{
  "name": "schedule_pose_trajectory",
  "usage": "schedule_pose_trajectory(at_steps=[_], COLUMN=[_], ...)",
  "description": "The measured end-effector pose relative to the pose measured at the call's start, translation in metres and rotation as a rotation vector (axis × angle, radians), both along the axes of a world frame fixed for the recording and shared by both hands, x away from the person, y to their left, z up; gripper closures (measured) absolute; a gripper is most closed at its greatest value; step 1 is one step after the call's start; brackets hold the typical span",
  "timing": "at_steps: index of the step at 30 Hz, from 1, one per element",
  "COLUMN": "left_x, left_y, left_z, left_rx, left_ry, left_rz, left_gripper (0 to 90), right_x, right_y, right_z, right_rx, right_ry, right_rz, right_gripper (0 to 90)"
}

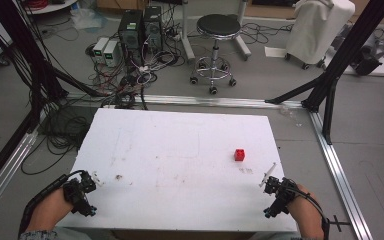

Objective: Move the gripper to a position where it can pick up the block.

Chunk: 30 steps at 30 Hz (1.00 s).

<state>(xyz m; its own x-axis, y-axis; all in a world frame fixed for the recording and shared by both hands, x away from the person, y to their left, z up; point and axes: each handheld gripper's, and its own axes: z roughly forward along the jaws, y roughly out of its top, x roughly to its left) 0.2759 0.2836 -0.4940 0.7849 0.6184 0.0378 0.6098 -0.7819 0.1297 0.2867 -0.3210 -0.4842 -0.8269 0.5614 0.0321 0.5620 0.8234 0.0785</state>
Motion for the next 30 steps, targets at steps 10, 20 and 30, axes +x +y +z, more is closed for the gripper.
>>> schedule_pose_trajectory(at_steps=[10,20,30], left_x=[-0.0001,-0.0008,-0.0025], left_y=[0.0000,0.0000,0.0047], left_z=[0.0006,0.0016,0.0057], left_rx=[-0.001,-0.006,-0.019], left_ry=[-0.001,-0.002,-0.017], left_rz=[0.004,0.005,0.029], left_gripper=[22.1,22.1,22.1], right_x=[-0.0001,-0.0004,0.0029], right_y=[0.0011,-0.0001,0.0011], right_z=[0.0001,0.0023,0.0086], right_rx=[0.002,0.002,0.010], right_ry=[-0.007,-0.027,-0.056], right_rz=[0.003,-0.004,-0.004], right_gripper=[11.6,11.6,11.6])
